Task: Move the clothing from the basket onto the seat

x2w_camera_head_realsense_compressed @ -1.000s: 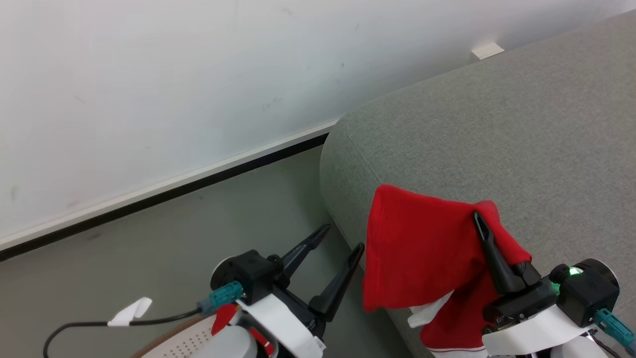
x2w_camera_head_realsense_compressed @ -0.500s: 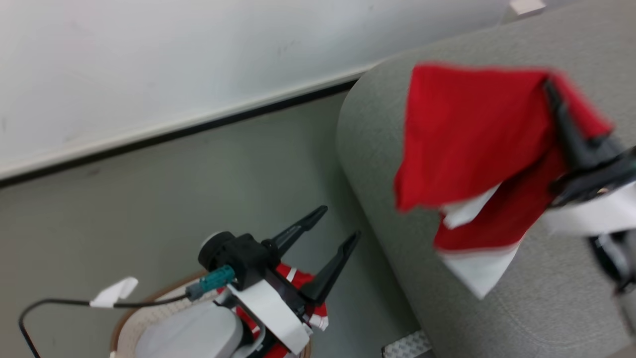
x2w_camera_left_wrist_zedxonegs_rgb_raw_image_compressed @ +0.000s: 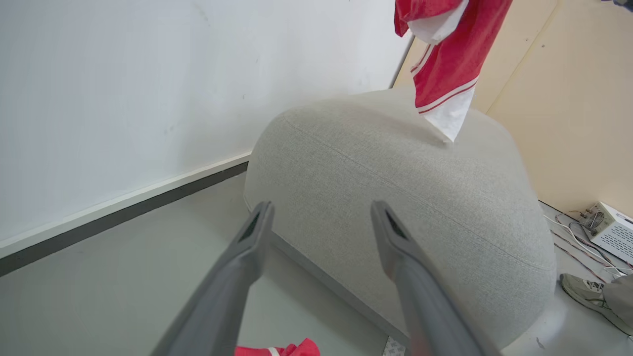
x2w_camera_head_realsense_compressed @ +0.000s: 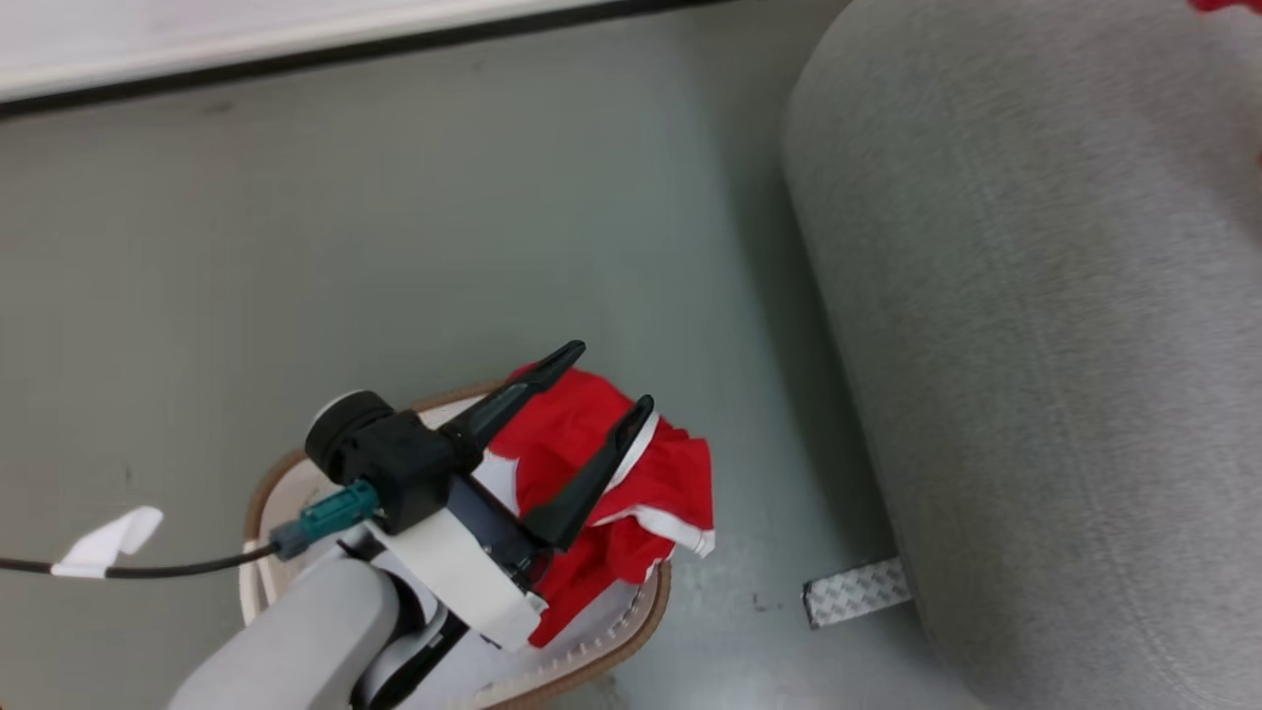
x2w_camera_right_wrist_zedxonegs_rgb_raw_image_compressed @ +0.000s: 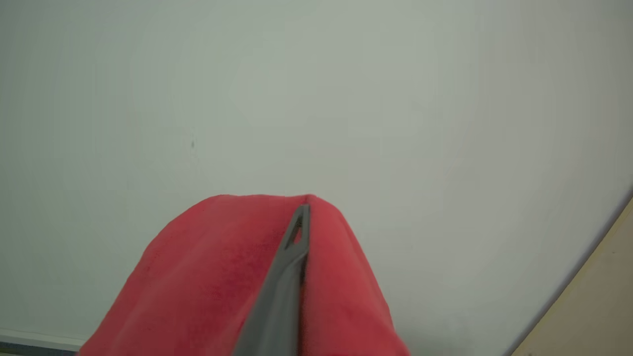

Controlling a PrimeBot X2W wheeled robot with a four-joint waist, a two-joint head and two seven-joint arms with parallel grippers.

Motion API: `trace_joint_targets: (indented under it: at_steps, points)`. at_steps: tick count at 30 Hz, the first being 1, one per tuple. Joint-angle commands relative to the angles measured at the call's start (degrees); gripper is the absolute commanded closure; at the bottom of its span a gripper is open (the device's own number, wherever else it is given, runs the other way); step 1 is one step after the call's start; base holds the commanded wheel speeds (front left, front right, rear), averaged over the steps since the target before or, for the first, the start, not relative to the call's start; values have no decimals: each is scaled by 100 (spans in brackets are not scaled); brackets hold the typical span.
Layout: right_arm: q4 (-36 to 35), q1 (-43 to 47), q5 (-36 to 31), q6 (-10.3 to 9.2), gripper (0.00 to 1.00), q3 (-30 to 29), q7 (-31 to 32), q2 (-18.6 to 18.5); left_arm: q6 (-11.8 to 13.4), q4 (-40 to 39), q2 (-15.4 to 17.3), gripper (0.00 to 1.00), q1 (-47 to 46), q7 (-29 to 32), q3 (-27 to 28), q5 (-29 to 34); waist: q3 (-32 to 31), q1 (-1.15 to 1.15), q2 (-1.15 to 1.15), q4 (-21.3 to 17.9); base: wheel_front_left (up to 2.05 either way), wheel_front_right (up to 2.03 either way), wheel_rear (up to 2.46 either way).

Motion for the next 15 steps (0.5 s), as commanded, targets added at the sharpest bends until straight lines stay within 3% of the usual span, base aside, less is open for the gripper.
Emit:
trace_joint_targets:
  at_steps: [1, 15]
  points:
    - [138, -4, -93, -12, 100, -52, 87, 21, -7, -36, 58, 0, -70, 11, 15, -66, 336, -2, 0, 231, 0, 0, 0]
    - [2516, 397, -376, -13, 100, -398, 1065, 521, -27, -101, 238, 0, -266, -70, 22, -81, 847, -2, 0, 526, 0, 0, 0]
